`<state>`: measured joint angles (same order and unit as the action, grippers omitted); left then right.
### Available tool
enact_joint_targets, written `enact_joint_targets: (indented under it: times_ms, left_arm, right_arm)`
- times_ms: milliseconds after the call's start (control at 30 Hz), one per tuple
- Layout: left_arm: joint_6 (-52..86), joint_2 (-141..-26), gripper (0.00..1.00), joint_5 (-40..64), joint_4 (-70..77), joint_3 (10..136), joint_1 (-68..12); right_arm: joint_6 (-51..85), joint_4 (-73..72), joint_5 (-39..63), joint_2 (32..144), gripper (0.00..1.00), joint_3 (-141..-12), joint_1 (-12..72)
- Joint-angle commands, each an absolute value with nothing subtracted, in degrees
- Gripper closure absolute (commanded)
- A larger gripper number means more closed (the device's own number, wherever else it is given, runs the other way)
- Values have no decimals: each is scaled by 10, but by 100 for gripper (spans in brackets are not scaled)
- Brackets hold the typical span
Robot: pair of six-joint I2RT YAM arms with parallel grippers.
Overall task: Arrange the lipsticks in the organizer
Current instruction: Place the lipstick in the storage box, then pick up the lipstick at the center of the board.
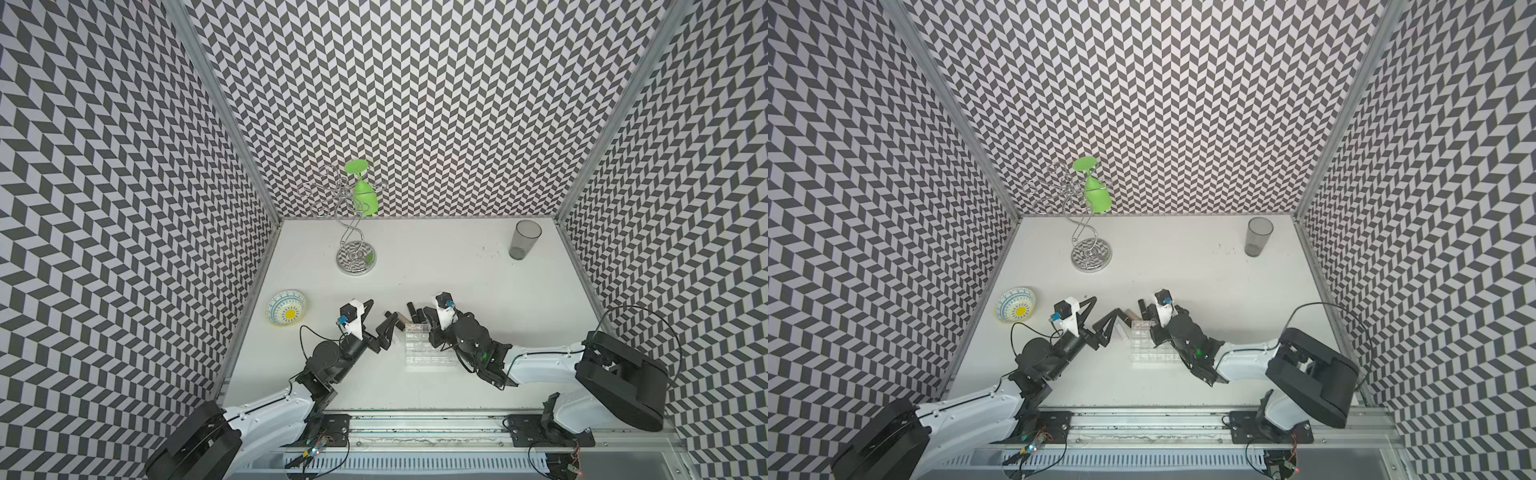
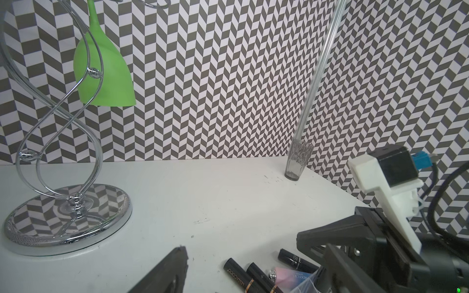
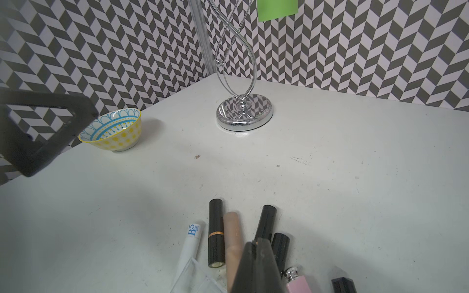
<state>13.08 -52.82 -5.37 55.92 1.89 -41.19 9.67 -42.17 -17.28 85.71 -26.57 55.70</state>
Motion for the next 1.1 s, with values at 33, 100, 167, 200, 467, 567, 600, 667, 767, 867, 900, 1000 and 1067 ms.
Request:
enact_joint_targets:
  times_ms: [33, 100, 167, 200, 467, 567, 600, 667, 767, 867, 900, 1000, 1067]
  left_arm:
    - [136, -534, 13, -79, 509, 35, -405]
    - [148, -546, 12, -91, 489, 47, -402]
    - [163, -567, 12, -114, 448, 69, -399]
    - [172, -582, 11, -129, 426, 83, -397]
    - [235, -699, 28, -97, 270, 177, -365]
    - [271, -720, 31, -80, 173, 201, -366]
    - [282, -721, 31, -69, 159, 196, -366]
    - [297, -724, 31, -55, 138, 191, -367]
    - [299, -728, 32, -56, 130, 193, -367]
    - [303, -734, 37, -25, 159, 191, -366]
    - [304, -740, 39, -14, 163, 194, -366]
    - [311, -770, 40, -33, 133, 215, -386]
    - [317, -789, 41, -46, 117, 221, -397]
  right_arm:
    - [98, -341, -152, 865, 100, -276, 559]
    - [97, -327, -147, 840, 95, -285, 563]
    - [96, -319, -139, 811, 86, -291, 563]
    - [97, -315, -136, 797, 81, -296, 563]
    - [110, -247, -98, 733, 71, -347, 562]
    - [111, -208, -86, 718, 71, -364, 563]
    - [113, -198, -83, 712, 71, -365, 563]
    - [121, -188, -80, 700, 71, -362, 563]
    - [130, -195, -66, 680, 71, -344, 562]
    - [138, -208, -49, 665, 70, -323, 563]
    - [139, -203, -48, 660, 70, -317, 563]
    - [144, -206, -42, 636, 70, -293, 563]
    - [145, -207, -44, 618, 70, -280, 563]
